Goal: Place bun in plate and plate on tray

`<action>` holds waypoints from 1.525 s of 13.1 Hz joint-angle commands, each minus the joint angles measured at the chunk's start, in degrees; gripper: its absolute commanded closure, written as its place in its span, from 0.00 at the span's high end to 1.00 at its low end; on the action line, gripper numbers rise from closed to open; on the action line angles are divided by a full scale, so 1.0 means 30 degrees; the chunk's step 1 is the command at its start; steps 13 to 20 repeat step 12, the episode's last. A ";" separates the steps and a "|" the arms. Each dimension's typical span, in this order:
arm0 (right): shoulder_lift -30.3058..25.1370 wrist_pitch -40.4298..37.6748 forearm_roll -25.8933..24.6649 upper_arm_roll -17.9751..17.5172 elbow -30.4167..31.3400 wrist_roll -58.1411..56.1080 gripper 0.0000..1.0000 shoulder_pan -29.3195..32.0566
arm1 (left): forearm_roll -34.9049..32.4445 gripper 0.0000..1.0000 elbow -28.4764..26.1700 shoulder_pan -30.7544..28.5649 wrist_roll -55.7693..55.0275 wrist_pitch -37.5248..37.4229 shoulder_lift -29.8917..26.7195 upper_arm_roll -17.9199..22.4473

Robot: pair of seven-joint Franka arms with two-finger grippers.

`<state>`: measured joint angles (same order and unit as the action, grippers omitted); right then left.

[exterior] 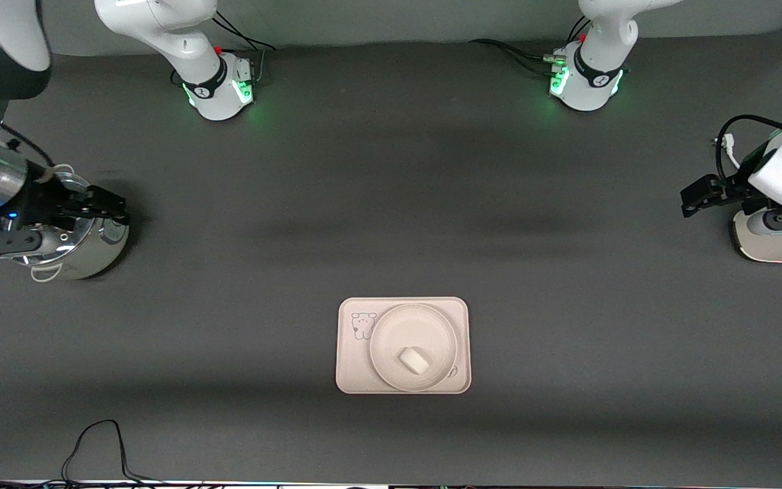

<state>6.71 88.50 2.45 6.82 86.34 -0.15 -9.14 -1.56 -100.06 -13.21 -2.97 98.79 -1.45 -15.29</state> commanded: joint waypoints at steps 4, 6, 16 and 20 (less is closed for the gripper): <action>-0.1095 -0.0117 -0.0407 0.1065 0.0603 -0.0361 1.00 -0.0087 | -0.1032 1.00 0.0396 0.0157 0.0023 0.0029 -0.0279 -0.0059; -0.1067 -0.0117 -0.0407 0.1065 0.0574 -0.0244 1.00 -0.0116 | -0.1003 1.00 0.0396 0.0215 0.0023 0.0175 -0.0250 -0.0088; -0.1008 -0.0117 -0.0407 0.1065 0.0545 -0.0185 1.00 -0.0116 | -0.0739 1.00 0.0892 0.0215 0.0052 -0.0582 -0.0280 -0.0117; -0.1008 -0.0117 -0.0407 0.1065 0.0545 -0.0185 1.00 -0.0116 | -0.0739 1.00 0.0892 0.0215 0.0052 -0.0582 -0.0280 -0.0117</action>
